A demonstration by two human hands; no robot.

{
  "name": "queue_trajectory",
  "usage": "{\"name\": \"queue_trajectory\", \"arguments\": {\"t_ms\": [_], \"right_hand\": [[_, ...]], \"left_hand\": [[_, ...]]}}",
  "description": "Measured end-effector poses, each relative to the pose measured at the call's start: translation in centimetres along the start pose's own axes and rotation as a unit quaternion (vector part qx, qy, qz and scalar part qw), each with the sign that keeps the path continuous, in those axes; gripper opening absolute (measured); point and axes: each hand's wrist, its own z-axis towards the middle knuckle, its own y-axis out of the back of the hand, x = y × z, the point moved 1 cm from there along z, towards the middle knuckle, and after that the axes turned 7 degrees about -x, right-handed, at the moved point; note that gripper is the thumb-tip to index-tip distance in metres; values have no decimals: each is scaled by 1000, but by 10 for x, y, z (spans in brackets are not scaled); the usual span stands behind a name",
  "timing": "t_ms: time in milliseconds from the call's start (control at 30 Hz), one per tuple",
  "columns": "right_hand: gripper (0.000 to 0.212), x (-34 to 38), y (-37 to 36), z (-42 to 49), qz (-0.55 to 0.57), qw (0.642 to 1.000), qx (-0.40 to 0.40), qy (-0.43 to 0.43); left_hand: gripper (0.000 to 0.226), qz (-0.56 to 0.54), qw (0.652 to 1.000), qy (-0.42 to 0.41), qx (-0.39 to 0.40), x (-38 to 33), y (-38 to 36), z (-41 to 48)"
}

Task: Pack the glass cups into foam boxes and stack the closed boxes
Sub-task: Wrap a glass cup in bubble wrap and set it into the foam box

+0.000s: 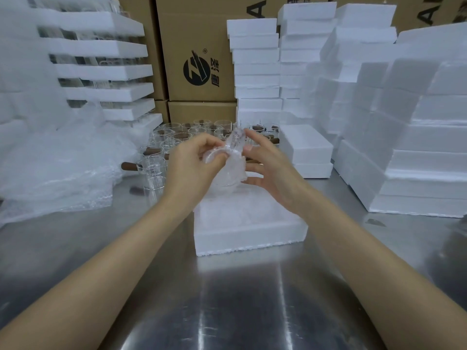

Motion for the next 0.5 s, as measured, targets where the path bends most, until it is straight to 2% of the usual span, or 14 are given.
{"name": "queue_trajectory", "arguments": {"t_ms": [67, 167, 267, 400, 500], "right_hand": [[38, -1, 2, 0, -22, 1000, -14, 12], [18, 2, 2, 3, -47, 994, -81, 52], [5, 5, 5, 5, -1, 997, -68, 39], [5, 7, 7, 5, 1, 998, -66, 3], [14, 10, 9, 6, -7, 998, -58, -25]], "left_hand": [[13, 7, 1000, 5, 28, -1, 0, 1], [13, -4, 998, 11, 57, -3, 0, 1], [15, -2, 998, -4, 69, -7, 0, 0], [18, -9, 995, -30, 93, -10, 1, -1], [15, -48, 992, -11, 117, -11, 0, -2]]}}
